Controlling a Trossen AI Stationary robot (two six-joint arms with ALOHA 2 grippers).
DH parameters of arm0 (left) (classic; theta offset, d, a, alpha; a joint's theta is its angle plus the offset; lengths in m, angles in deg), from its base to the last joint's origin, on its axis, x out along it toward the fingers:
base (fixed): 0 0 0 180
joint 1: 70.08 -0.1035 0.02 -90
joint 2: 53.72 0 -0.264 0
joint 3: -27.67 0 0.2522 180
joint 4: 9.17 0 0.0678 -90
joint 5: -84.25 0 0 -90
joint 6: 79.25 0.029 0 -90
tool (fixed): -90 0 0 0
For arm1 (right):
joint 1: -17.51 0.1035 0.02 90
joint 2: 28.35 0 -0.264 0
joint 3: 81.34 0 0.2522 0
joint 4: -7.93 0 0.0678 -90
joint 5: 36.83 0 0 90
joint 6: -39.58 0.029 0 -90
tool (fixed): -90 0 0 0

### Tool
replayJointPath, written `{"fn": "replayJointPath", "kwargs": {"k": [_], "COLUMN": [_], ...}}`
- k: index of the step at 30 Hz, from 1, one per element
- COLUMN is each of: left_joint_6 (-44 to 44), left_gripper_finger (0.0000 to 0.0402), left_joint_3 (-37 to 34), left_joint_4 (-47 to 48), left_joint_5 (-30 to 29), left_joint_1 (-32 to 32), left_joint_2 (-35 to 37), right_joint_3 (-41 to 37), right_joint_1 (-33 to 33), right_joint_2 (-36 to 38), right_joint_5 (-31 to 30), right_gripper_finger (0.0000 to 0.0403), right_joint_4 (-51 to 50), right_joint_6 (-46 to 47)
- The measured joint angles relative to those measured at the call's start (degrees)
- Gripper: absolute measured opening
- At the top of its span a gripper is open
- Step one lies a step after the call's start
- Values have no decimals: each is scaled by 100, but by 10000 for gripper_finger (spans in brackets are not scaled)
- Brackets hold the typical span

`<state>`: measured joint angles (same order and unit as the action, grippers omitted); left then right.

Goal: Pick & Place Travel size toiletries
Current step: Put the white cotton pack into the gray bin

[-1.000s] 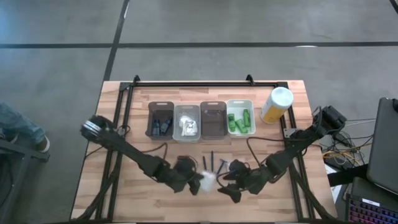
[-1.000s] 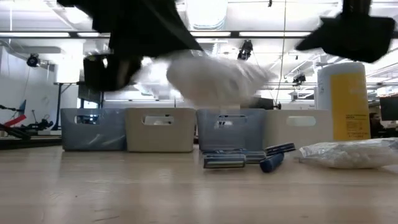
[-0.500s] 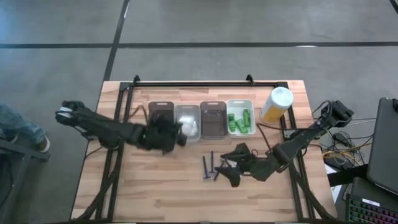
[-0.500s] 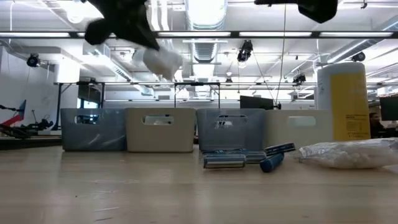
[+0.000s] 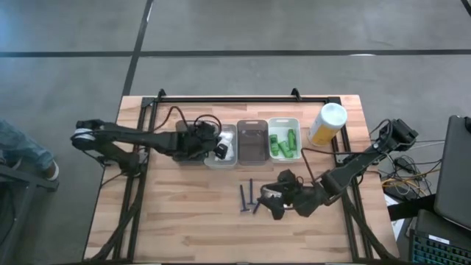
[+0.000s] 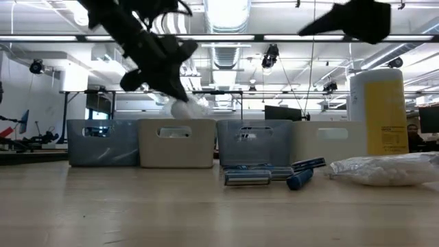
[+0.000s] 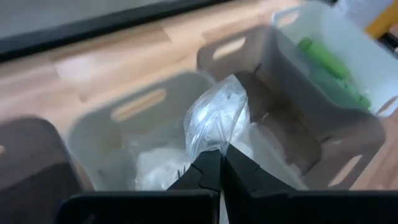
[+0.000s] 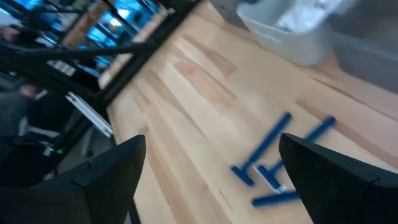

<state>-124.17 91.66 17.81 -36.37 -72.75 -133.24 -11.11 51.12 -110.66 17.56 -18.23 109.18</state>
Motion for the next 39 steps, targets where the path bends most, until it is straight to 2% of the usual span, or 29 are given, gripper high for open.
{"fn": "replayJointPath", "kwargs": {"k": [4, 7, 11, 16, 22, 25, 28, 32, 37, 39], "left_joint_6": [-309, -421, -616, -622, -604, -795, -1005, -896, -760, -706], "left_gripper_finger": [5, 25, 88, 179, 246, 258, 261, 259, 259, 259], "left_joint_3": [-267, -303, -285, -177, -161, -161, -84, 94, 445, 572], "left_joint_4": [-163, -131, -114, -34, 132, 490, 973, 1185, 1171, 1184], "left_joint_5": [124, 224, 391, 34, 566, 580, 585, 556, 293, 66], "left_joint_1": [-2, 15, 32, 133, 262, 363, 459, 656, 952, 1085], "left_joint_2": [-276, -368, -392, -386, -384, -382, -377, -371, -360, -360], "right_joint_3": [-2, -2, -2, 0, -2, -2, -2, -2, -266, -444], "right_joint_1": [-1, -3, -1, -3, -27, -27, -4, 151, 179, 179], "right_joint_2": [-2, -2, -2, 3, 5, 7, 7, 14, -22, -26], "right_joint_5": [39, 253, 612, 658, 809, 982, 1189, 1310, 2158, 2269], "right_gripper_finger": [364, 364, 364, 364, 364, 364, 364, 364, 364, 364], "right_joint_4": [-452, -548, -566, -876, -1385, -1916, -2352, -2778, -2918, -2914], "right_joint_6": [397, 460, 320, 305, 1059, 1461, 1451, 1837, 2065, 2310]}}
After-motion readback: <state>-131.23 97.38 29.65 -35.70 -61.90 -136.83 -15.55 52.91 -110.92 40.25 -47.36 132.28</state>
